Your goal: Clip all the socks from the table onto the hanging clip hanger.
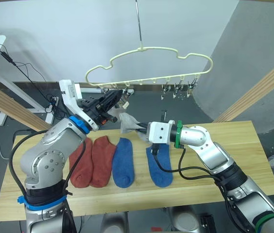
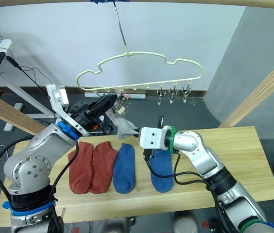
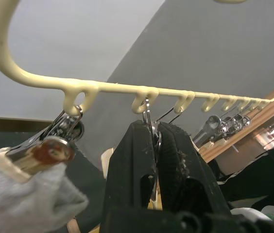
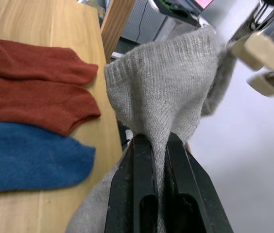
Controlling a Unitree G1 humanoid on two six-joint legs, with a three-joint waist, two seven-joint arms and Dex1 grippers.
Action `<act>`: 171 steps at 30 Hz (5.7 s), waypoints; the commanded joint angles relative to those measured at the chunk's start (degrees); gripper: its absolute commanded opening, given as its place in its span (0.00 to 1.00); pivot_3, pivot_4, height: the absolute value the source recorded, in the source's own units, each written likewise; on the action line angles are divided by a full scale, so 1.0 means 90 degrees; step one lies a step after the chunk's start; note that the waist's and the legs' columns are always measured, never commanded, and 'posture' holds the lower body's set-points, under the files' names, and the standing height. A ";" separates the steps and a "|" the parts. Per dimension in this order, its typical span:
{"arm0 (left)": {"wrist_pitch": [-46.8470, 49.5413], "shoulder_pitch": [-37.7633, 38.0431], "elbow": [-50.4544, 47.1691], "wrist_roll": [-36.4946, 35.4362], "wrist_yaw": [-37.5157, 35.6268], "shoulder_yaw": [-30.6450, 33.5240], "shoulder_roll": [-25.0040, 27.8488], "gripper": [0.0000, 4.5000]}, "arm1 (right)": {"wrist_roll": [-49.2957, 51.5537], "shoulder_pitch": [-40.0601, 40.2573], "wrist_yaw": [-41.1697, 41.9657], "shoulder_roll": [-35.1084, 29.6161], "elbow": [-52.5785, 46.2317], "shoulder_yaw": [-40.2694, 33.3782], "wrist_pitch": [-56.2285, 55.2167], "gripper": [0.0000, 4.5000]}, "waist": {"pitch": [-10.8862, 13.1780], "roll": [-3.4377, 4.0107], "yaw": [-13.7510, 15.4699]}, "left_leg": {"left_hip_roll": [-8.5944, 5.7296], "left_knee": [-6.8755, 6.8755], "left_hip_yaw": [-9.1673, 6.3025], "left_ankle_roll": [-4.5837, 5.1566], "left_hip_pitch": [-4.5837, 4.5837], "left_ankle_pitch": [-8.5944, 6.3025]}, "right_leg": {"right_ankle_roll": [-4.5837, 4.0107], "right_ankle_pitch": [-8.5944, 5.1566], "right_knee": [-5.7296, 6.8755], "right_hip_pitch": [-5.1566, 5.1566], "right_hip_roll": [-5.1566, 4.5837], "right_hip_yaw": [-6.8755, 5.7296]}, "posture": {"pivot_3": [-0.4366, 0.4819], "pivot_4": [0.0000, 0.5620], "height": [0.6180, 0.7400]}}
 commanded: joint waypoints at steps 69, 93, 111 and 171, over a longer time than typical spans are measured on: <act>-0.4276 0.1810 -0.0161 0.4734 0.0427 -0.2265 -0.1385 0.62 | 0.4040 0.1106 0.1172 -0.2393 -0.3500 -0.3194 0.3953 0.63 | 0.0011 0.0016 0.0110 | -0.0022 0.0005 0.0007 0.0003 -0.0014 -0.0001 | 0.0002 0.0004 -0.0008 -0.0006 0.0002 0.0002 | 0.18 0.60 1.00; -0.4923 0.0455 0.1109 0.5062 0.0700 -0.2073 -0.1902 0.62 | 0.4908 0.0986 0.1055 -0.2727 -0.3681 -0.3501 0.4462 0.63 | 0.0011 0.0014 -0.0029 | -0.0024 0.0011 0.0005 0.0003 -0.0021 -0.0001 | 0.0003 0.0005 -0.0008 -0.0006 0.0003 -0.0002 | 0.13 0.59 1.00; -0.4591 0.0432 0.0795 0.5058 0.0924 -0.2047 -0.1968 0.54 | 0.5196 0.0963 0.0952 -0.2804 -0.3641 -0.3560 0.4626 0.63 | 0.0011 0.0014 -0.0062 | -0.0024 0.0014 0.0005 0.0003 -0.0020 -0.0001 | 0.0004 0.0005 -0.0004 -0.0006 0.0004 -0.0002 | 0.14 0.59 1.00; -0.3453 0.0468 0.0162 0.4333 0.0179 -0.1707 -0.1298 0.00 | 0.0351 0.3645 -0.4004 0.1413 -0.1198 -0.0216 0.4348 0.21 | 0.0017 0.0018 -0.0039 | -0.0018 0.0003 0.0007 0.0001 -0.0010 0.0000 | 0.0009 0.0006 0.0000 -0.0010 0.0013 0.0007 | 0.24 0.67 1.00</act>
